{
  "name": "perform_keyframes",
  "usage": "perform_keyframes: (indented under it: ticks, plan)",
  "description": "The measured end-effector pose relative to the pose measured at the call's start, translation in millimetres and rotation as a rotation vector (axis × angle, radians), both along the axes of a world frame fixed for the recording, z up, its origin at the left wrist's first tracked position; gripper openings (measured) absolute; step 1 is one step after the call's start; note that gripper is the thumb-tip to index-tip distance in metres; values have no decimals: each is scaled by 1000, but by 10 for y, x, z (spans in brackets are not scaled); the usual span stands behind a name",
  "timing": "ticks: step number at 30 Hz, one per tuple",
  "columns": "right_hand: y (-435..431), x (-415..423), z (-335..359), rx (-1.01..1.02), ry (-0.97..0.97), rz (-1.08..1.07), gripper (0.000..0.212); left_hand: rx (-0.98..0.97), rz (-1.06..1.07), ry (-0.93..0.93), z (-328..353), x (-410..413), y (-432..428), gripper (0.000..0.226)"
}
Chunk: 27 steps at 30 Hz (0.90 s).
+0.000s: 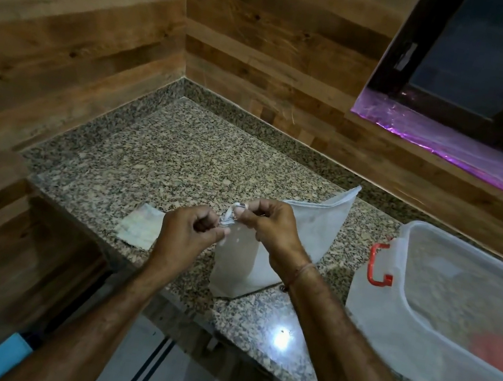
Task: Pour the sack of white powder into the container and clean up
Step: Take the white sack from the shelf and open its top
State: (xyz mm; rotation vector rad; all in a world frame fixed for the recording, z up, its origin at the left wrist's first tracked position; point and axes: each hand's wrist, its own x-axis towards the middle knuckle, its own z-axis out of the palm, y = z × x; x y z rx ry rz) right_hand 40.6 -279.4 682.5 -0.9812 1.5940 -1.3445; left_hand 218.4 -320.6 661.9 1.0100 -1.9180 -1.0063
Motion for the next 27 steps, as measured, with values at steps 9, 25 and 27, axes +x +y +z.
perform_keyframes:
  ticks: [9, 25, 27]
  plan:
    - [5, -516, 81, 140, 453, -27, 30, 44, -56, -27, 0, -26, -15, 19]
    - [90, -981, 189, 159, 18, 146, 28, -43, -88, -196, 54, -251, -181, 11]
    - [99, -1023, 215, 155, -125, 206, 28, -85, -65, -245, 121, -359, -174, 9]
